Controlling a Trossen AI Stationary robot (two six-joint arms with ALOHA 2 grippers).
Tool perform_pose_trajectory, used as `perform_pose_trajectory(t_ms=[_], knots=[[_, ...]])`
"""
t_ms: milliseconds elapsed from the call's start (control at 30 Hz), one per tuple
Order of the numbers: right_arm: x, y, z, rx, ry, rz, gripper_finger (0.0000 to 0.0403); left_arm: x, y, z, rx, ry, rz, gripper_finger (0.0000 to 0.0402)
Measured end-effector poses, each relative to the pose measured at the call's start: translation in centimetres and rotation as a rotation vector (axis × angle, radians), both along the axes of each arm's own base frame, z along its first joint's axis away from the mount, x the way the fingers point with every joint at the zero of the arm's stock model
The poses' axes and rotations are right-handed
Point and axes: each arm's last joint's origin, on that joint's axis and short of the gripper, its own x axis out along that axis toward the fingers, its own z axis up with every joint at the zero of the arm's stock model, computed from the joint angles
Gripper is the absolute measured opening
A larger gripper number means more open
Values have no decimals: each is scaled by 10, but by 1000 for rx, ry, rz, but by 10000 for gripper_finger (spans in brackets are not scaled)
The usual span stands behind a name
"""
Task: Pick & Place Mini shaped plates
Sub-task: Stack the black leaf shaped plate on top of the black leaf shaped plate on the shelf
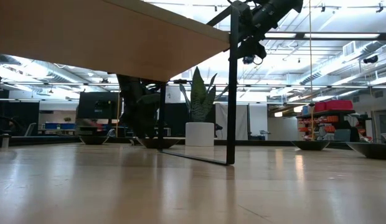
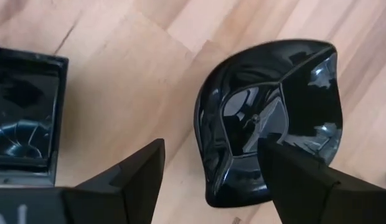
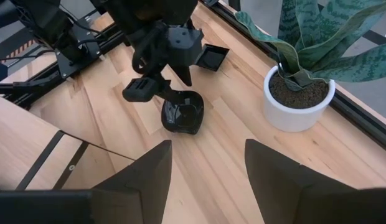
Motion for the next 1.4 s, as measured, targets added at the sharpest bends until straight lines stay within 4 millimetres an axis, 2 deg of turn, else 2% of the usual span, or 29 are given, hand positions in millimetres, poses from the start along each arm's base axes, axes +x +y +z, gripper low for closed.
perform_pose_trajectory(t_ms=[433, 1000, 1200, 1400], knots=[[0, 0, 0, -2, 1, 2, 204, 0, 0, 0, 0, 7, 21, 183], [0, 0, 0, -11, 4, 9, 203, -1, 1, 0, 14, 20, 64, 183], [0, 0, 0, -17, 5, 15, 204, 2, 3, -12, -19, 38, 83, 183], [0, 0, 0, -16, 4, 17, 204, 3, 3, -14, -44, 31, 103, 180]])
